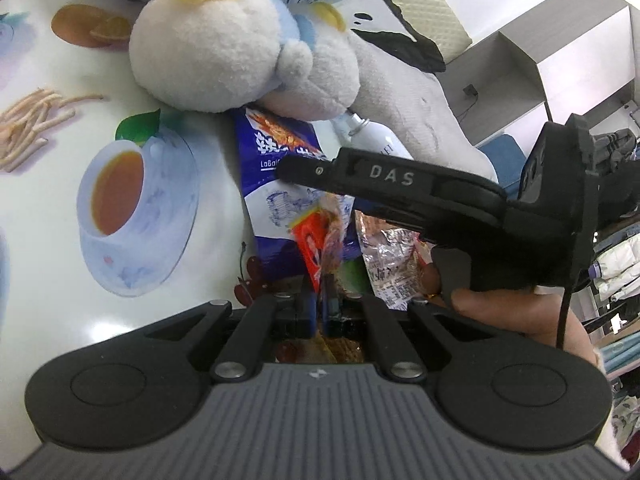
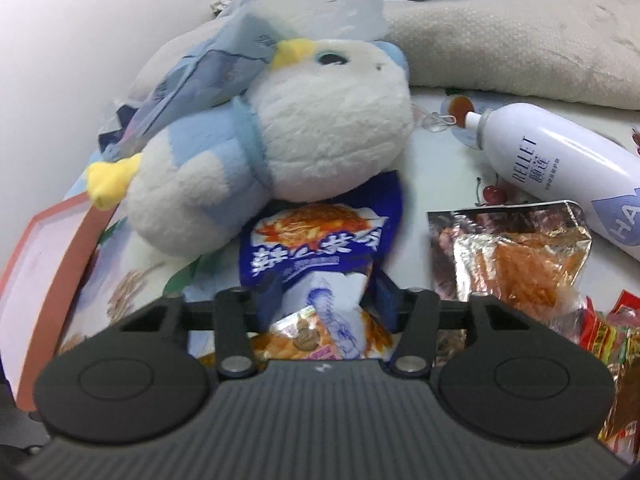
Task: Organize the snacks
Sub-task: 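Carry the red stick snack with the left tool while the right tool carries the blue packet over the box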
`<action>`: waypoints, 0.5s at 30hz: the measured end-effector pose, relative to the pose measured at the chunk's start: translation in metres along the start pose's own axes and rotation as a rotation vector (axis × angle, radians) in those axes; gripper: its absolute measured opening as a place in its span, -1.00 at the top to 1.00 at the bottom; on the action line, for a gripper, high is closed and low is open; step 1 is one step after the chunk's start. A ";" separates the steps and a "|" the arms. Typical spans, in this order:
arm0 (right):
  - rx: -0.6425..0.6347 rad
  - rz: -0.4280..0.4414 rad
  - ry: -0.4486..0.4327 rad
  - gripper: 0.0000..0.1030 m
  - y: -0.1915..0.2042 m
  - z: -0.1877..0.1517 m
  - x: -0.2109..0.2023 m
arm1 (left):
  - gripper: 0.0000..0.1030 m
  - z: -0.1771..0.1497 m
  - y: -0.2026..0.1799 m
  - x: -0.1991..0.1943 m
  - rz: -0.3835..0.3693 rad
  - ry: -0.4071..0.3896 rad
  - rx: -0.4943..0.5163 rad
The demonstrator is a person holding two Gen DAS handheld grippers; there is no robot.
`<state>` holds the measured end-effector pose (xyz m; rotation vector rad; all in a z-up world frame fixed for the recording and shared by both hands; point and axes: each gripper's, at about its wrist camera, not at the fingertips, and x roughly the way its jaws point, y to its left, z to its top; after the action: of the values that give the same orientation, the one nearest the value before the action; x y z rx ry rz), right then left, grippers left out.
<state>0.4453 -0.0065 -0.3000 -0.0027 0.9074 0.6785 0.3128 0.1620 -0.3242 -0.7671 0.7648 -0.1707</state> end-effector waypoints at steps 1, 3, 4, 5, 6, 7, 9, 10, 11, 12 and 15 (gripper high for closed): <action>-0.013 -0.008 -0.004 0.14 0.003 -0.001 -0.003 | 0.96 -0.002 -0.002 -0.003 0.001 0.000 0.001; -0.026 -0.021 -0.011 0.23 0.004 -0.004 -0.012 | 0.96 -0.005 -0.006 -0.009 0.004 0.003 0.008; -0.029 -0.030 -0.014 0.24 0.005 -0.006 -0.016 | 0.97 -0.007 -0.008 -0.012 0.006 0.004 0.013; -0.034 -0.041 -0.017 0.26 0.006 -0.008 -0.020 | 0.97 -0.009 -0.010 -0.015 0.007 0.005 0.017; -0.037 -0.052 -0.019 0.27 0.007 -0.010 -0.025 | 0.97 -0.011 -0.012 -0.019 0.010 0.006 0.020; -0.039 -0.064 -0.022 0.28 0.007 -0.013 -0.030 | 0.97 -0.013 -0.014 -0.022 0.014 0.006 0.023; -0.037 -0.080 -0.023 0.30 0.003 -0.017 -0.037 | 0.97 -0.016 -0.019 -0.031 0.022 0.001 0.033; -0.042 -0.094 -0.026 0.30 0.003 -0.021 -0.043 | 0.97 -0.018 -0.021 -0.035 0.025 0.001 0.035; -0.047 -0.106 -0.028 0.31 0.003 -0.023 -0.046 | 0.97 -0.020 -0.024 -0.039 0.023 0.001 0.035; -0.049 -0.115 -0.029 0.31 0.003 -0.026 -0.050 | 0.97 -0.023 -0.027 -0.044 0.023 -0.002 0.038; -0.058 -0.126 -0.035 0.33 0.003 -0.036 -0.068 | 0.97 -0.030 -0.037 -0.057 0.036 -0.010 0.064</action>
<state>0.3886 -0.0508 -0.2730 -0.0986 0.8463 0.5861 0.2555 0.1418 -0.2811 -0.6928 0.7595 -0.1574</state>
